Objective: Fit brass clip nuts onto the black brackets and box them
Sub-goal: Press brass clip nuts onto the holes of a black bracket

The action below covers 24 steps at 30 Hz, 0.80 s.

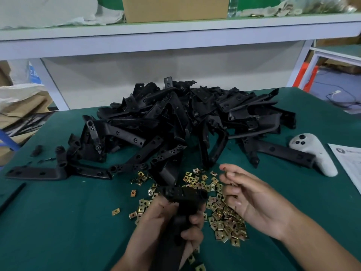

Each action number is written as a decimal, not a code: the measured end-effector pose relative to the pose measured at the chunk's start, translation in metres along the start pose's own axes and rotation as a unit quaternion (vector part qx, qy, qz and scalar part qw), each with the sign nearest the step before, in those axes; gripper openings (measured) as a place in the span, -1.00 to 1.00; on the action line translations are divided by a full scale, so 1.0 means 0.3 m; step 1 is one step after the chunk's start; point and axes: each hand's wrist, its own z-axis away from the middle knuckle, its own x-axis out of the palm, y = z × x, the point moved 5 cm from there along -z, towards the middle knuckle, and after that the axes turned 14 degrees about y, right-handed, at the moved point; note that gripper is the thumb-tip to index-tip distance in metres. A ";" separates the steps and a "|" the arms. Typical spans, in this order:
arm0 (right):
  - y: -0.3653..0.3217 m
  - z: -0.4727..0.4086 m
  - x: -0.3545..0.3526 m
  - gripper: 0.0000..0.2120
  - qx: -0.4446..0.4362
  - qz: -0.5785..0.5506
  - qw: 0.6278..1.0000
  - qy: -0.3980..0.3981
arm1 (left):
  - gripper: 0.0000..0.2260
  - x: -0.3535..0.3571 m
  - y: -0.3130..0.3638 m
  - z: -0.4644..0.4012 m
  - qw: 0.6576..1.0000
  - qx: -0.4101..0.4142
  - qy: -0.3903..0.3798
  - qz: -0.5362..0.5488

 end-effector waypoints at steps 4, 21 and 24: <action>-0.001 0.010 0.011 -0.89 0.010 -0.008 1.000 0.000 | -0.52 0.056 -0.002 0.019 0.988 -0.002 -0.124 0.093; -0.006 0.028 0.029 -0.66 -0.023 0.066 0.995 -0.070 | -0.66 0.053 -0.006 0.047 0.918 0.237 -0.024 -0.317; -0.009 0.035 0.033 -0.63 -0.024 0.083 0.993 -0.084 | -0.80 0.062 -0.016 0.044 0.873 0.285 -0.033 -0.396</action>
